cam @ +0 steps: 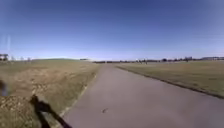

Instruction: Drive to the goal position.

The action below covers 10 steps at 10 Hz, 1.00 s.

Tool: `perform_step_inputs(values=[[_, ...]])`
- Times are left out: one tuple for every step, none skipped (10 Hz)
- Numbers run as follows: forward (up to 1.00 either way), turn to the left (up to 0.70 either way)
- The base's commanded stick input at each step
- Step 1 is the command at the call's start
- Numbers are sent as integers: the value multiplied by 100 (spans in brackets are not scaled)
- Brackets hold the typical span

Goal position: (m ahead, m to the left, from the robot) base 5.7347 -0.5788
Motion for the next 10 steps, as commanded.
perform_step_inputs(values=[[70, 0], [70, 0], [70, 0], [70, 0], [70, 0], [70, 0], [70, 0], [70, 0], [70, 0], [70, 0]])
